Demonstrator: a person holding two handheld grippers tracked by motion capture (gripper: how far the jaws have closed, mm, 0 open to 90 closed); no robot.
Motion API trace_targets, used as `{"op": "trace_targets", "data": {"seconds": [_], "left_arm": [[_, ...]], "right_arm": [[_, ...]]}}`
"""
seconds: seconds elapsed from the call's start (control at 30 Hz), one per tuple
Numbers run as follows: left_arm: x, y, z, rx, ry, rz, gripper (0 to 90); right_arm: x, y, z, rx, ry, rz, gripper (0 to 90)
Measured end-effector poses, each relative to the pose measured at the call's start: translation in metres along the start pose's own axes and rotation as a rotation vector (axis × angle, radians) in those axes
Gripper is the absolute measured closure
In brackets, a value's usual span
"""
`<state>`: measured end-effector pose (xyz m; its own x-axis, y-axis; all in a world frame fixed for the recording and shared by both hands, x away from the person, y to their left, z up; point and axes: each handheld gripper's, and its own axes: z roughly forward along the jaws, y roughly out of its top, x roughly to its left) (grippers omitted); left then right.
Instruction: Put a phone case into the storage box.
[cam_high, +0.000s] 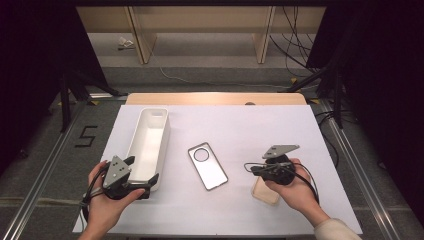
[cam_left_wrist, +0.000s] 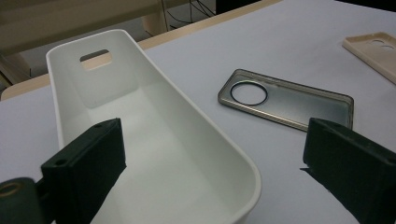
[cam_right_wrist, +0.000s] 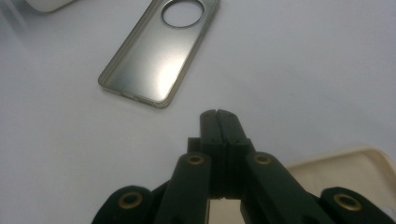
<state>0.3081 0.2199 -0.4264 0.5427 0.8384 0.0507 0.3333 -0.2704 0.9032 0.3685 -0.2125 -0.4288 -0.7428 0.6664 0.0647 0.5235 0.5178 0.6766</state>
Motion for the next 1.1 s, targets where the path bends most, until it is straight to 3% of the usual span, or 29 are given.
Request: {"op": "trace_targets", "data": {"seconds": [0.2,0.5,0.8,1.1], "left_arm": [[-0.001,0.0,0.0,0.002,-0.004,0.003,5.3],[-0.001,0.0,0.0,0.002,-0.005,0.007,5.5],[-0.001,-0.001,0.0,0.001,-0.007,0.003,5.5],[-0.001,0.0,0.0,0.0,-0.01,0.005,5.5]], "right_arm": [[0.006,0.017,0.035,0.097,0.016,-0.029,90.0],[0.012,0.027,0.064,0.18,0.025,-0.019,90.0],[0.017,0.032,0.082,0.228,0.035,-0.027,90.0],[0.025,0.032,0.087,0.252,0.064,-0.044,90.0]]}}
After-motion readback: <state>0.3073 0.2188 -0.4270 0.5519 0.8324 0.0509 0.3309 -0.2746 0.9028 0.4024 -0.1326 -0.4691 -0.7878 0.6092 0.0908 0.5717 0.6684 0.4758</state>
